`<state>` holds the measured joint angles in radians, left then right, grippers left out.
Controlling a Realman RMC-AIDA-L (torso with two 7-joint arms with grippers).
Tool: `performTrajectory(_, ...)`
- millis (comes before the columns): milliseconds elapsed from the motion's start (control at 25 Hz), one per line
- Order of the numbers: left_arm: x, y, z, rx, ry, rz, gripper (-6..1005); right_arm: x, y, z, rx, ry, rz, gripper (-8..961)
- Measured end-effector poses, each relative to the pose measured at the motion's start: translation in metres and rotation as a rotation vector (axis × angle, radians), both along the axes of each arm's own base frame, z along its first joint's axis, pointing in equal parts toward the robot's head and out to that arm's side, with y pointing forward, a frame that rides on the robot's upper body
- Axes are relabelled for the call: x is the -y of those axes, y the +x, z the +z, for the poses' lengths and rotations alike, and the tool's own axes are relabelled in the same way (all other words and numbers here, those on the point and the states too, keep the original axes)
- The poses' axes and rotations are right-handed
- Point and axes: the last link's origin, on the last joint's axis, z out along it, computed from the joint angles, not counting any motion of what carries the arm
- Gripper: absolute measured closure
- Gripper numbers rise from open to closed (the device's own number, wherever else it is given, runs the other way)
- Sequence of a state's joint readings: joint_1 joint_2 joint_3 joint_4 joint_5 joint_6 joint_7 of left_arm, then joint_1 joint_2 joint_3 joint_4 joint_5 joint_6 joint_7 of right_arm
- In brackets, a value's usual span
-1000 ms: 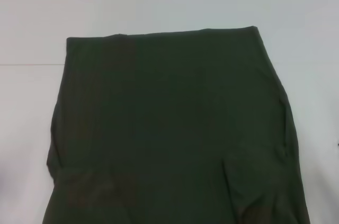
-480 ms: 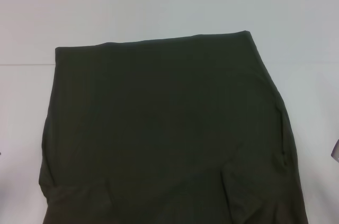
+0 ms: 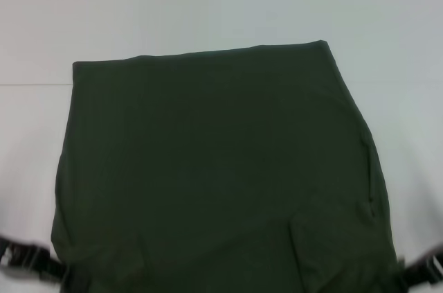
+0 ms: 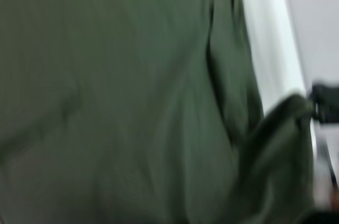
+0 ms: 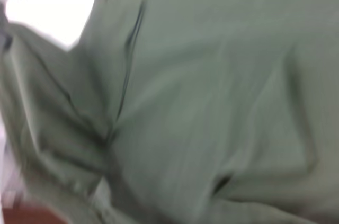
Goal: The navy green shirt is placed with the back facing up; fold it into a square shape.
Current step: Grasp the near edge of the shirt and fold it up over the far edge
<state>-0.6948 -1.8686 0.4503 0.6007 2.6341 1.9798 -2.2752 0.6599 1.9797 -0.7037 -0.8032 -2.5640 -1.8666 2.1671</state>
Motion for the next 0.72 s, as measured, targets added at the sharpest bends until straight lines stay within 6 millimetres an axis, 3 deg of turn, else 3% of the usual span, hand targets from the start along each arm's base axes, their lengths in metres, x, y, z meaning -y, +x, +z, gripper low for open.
performTrajectory(240,-0.025,-0.009,0.008,0.061,0.278,0.085,971,-0.032,0.004,0.015,-0.087,0.281,-0.059,922)
performTrajectory(720,-0.043,-0.032,0.001,0.106,0.610,0.218,970,-0.074,0.011,0.000,-0.101,0.652,-0.080,923)
